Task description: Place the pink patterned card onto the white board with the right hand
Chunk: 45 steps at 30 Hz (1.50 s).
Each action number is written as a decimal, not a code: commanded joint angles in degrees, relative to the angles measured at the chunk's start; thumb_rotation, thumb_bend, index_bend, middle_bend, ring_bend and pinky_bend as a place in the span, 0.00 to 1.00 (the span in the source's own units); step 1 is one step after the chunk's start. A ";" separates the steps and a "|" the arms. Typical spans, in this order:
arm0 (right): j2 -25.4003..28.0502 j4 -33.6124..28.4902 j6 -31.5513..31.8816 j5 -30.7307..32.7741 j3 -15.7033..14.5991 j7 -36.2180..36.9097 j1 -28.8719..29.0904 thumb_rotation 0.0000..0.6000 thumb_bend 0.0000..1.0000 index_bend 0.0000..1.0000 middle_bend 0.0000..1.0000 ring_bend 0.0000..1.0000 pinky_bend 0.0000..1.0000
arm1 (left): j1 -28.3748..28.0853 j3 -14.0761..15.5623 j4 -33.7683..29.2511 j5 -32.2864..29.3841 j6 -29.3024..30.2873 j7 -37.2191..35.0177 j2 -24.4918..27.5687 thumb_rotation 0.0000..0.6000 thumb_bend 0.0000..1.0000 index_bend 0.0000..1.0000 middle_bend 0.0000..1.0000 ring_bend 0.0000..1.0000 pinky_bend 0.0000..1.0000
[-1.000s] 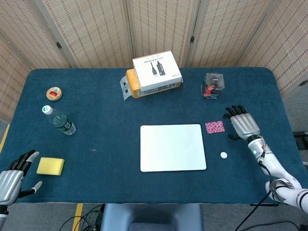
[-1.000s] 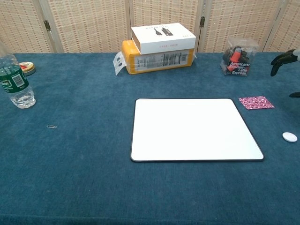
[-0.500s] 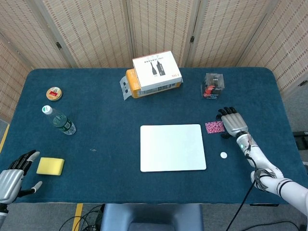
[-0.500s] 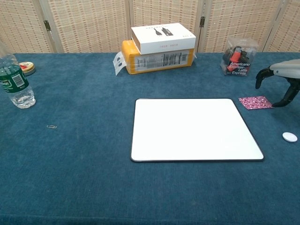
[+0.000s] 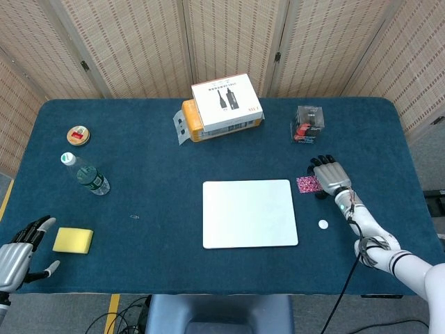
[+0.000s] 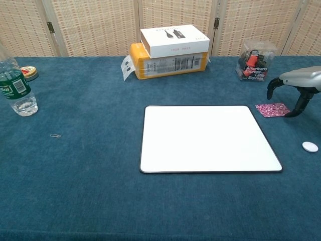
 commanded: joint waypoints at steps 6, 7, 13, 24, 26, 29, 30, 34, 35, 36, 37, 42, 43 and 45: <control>-0.98 1.74 -1.10 0.36 -0.31 0.20 0.65 1.00 0.14 0.30 0.11 0.00 0.00 | -0.10 -0.07 0.09 -0.28 -0.17 0.02 -0.08 1.00 0.29 0.00 0.09 0.12 0.22; -1.11 1.94 -1.19 0.36 -0.32 0.30 0.71 1.00 0.14 0.30 0.11 0.00 0.00 | -0.11 -0.10 0.13 -0.33 -0.18 0.05 -0.10 1.00 0.29 0.00 0.09 0.12 0.22; -1.98 3.53 -2.31 0.37 -0.46 0.97 1.25 1.00 0.14 0.30 0.11 0.00 0.00 | -0.25 -0.18 0.28 -0.68 -0.50 -0.18 -0.14 1.00 0.29 0.00 0.09 0.12 0.22; -3.12 5.07 -3.29 0.40 -0.56 1.10 2.13 1.00 0.18 0.39 0.12 0.00 0.00 | -0.26 -0.27 0.58 -0.78 -0.36 -0.68 -0.11 1.00 0.29 0.00 0.09 0.12 0.22; -3.28 5.24 -3.18 0.45 -0.61 0.84 2.19 1.00 0.19 0.42 0.13 0.00 0.00 | -0.25 -0.30 0.69 -0.80 -0.32 -0.82 -0.12 1.00 0.29 0.00 0.09 0.12 0.22; -3.50 5.55 -3.31 0.75 -0.68 0.46 2.26 1.00 0.20 0.44 0.13 0.00 0.00 | -0.25 -0.33 0.80 -0.89 -0.33 -0.96 -0.13 1.00 0.29 0.00 0.09 0.12 0.22; -3.55 5.62 -3.36 0.85 -0.69 0.36 2.27 1.00 0.20 0.45 0.13 0.00 0.00 | -0.26 -0.34 0.81 -0.91 -0.34 -1.02 -0.12 1.00 0.29 0.00 0.09 0.12 0.22; -3.03 4.65 -2.68 0.95 -0.52 0.39 2.08 1.00 0.20 0.46 0.14 0.00 0.00 | -0.22 -0.27 0.75 -0.76 -0.24 -1.01 -0.11 1.00 0.29 0.00 0.09 0.12 0.22; -2.43 3.66 -2.17 0.98 -0.25 0.65 1.95 1.00 0.20 0.46 0.14 0.00 0.00 | -0.23 -0.25 0.72 -0.65 -0.17 -0.90 -0.12 1.00 0.29 0.00 0.09 0.12 0.22; -1.85 2.74 -1.71 0.94 -0.08 0.79 1.83 1.00 0.20 0.46 0.14 0.00 0.00 | -0.22 -0.24 0.70 -0.58 -0.12 -0.83 -0.15 1.00 0.29 0.00 0.09 0.12 0.22; -0.90 1.27 -1.05 0.83 0.09 0.88 1.66 1.00 0.20 0.46 0.14 0.00 0.00 | -0.23 -0.23 0.66 -0.55 -0.09 -0.79 -0.17 1.00 0.29 0.00 0.09 0.12 0.22; 3.67 -6.43 1.92 0.58 0.43 -0.44 0.92 1.00 0.20 0.46 0.14 0.00 0.00 | -0.26 -0.32 0.40 -0.64 -0.05 -0.79 -0.17 1.00 0.29 0.00 0.09 0.12 0.22; 4.52 -8.04 2.55 0.66 0.49 -0.87 0.77 1.00 0.20 0.46 0.14 0.00 0.00 | -0.25 -0.27 0.32 -0.51 0.01 -0.75 -0.17 1.00 0.29 0.00 0.09 0.12 0.22; 6.39 -11.80 3.94 1.08 0.71 -1.91 0.44 1.00 0.20 0.46 0.14 0.00 0.00 | -0.23 -0.11 0.21 -0.16 0.11 -0.69 -0.13 1.00 0.29 0.00 0.09 0.12 0.22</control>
